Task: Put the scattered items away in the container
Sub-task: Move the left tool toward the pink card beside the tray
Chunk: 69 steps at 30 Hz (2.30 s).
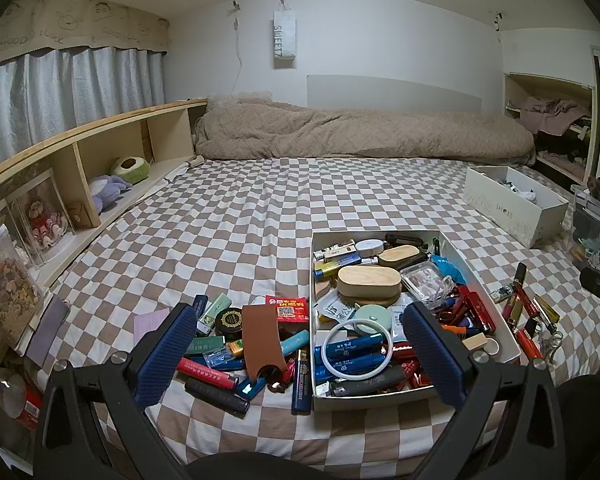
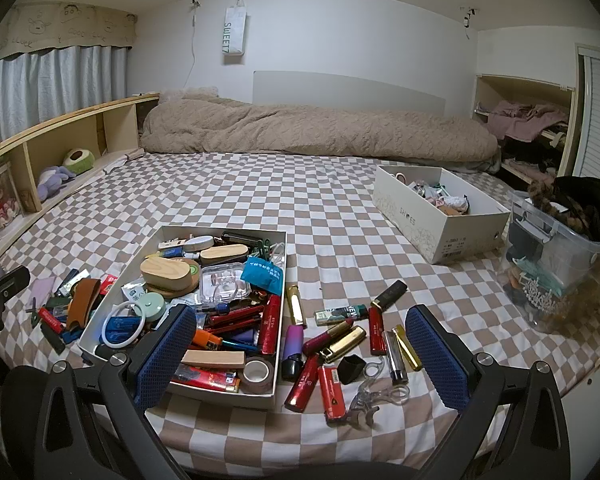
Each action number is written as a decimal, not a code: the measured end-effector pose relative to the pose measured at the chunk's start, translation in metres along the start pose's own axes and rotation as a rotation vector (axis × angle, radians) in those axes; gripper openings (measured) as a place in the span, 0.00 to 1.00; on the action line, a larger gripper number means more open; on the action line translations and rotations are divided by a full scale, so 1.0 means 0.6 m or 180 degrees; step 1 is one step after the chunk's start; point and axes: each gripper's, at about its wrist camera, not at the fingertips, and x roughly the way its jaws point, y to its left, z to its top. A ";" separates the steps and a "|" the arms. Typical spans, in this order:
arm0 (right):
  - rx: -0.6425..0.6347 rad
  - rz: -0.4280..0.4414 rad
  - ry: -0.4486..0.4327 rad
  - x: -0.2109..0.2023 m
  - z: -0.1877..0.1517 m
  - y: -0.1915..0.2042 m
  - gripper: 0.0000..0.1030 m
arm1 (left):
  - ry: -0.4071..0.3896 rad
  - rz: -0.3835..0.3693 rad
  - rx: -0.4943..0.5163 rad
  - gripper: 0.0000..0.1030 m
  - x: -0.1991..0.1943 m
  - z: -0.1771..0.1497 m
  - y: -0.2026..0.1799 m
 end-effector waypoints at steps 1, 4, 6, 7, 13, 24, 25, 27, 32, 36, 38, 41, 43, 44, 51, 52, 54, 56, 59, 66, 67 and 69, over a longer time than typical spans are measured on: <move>0.0001 0.0002 -0.0002 0.000 0.000 0.000 1.00 | -0.0001 0.0003 -0.0004 1.00 -0.001 0.001 0.000; 0.0006 0.0004 -0.0004 0.000 0.001 -0.001 1.00 | 0.0002 0.0002 -0.0002 1.00 0.000 0.001 0.000; 0.0013 0.0003 -0.0002 0.000 0.001 -0.001 1.00 | 0.0003 0.0005 -0.0002 1.00 0.001 -0.001 0.003; 0.0017 0.0002 -0.0001 0.000 0.001 -0.001 1.00 | 0.0003 0.0005 -0.0003 1.00 0.001 -0.004 0.004; 0.0053 0.0024 0.0011 0.006 0.004 -0.009 1.00 | 0.0017 0.0016 -0.0008 1.00 0.003 -0.005 0.010; 0.0242 -0.0216 0.0019 0.033 0.010 -0.071 1.00 | 0.0017 0.0260 -0.0113 1.00 0.018 0.011 0.062; 0.0291 -0.0223 0.0028 0.037 0.010 -0.078 1.00 | 0.0023 0.0286 -0.0126 1.00 0.020 0.011 0.068; 0.0380 -0.0235 0.0047 0.045 0.011 -0.093 1.00 | 0.0053 0.0307 -0.0164 1.00 0.026 0.010 0.078; 0.0404 -0.0325 0.0093 0.059 0.004 -0.114 1.00 | 0.0137 0.0345 -0.0241 1.00 0.039 0.009 0.108; 0.0359 -0.0364 0.0191 0.076 -0.006 -0.126 1.00 | 0.0188 0.0481 -0.0258 1.00 0.047 0.002 0.132; 0.0354 -0.0417 0.0284 0.086 -0.012 -0.131 1.00 | 0.0212 0.0540 -0.0295 1.00 0.049 -0.001 0.149; 0.0375 -0.0434 0.0414 0.101 -0.024 -0.141 1.00 | 0.0266 0.0569 -0.0379 1.00 0.055 -0.008 0.174; 0.0390 -0.0408 0.0469 0.108 -0.030 -0.147 1.00 | 0.0312 0.0600 -0.0393 1.00 0.060 -0.014 0.187; 0.0411 -0.0375 0.0495 0.111 -0.034 -0.150 1.00 | 0.0337 0.0612 -0.0401 1.00 0.063 -0.018 0.193; 0.0715 0.0019 0.0546 0.113 -0.049 -0.172 1.00 | 0.0595 0.0598 -0.0600 1.00 0.097 -0.049 0.234; 0.0748 0.0055 0.0552 0.112 -0.050 -0.175 1.00 | 0.0619 0.0622 -0.0600 1.00 0.102 -0.055 0.238; 0.0799 0.0086 0.0577 0.112 -0.051 -0.183 1.00 | 0.0675 0.0666 -0.0589 1.00 0.114 -0.066 0.245; 0.0815 0.0036 0.0637 0.115 -0.051 -0.190 1.00 | 0.0730 0.0684 -0.0605 1.00 0.125 -0.075 0.253; 0.0793 -0.0017 0.0691 0.119 -0.052 -0.195 1.00 | 0.0845 0.0683 -0.0665 1.00 0.147 -0.087 0.269; 0.0472 0.0313 0.0709 0.129 -0.055 -0.181 1.00 | 0.1096 0.0736 -0.0831 1.00 0.214 -0.097 0.315; 0.0475 0.0339 0.0684 0.128 -0.057 -0.180 1.00 | 0.1119 0.0732 -0.0879 1.00 0.221 -0.097 0.322; 0.0443 0.0328 0.0560 0.123 -0.058 -0.172 1.00 | 0.1182 0.0758 -0.0963 1.00 0.236 -0.097 0.336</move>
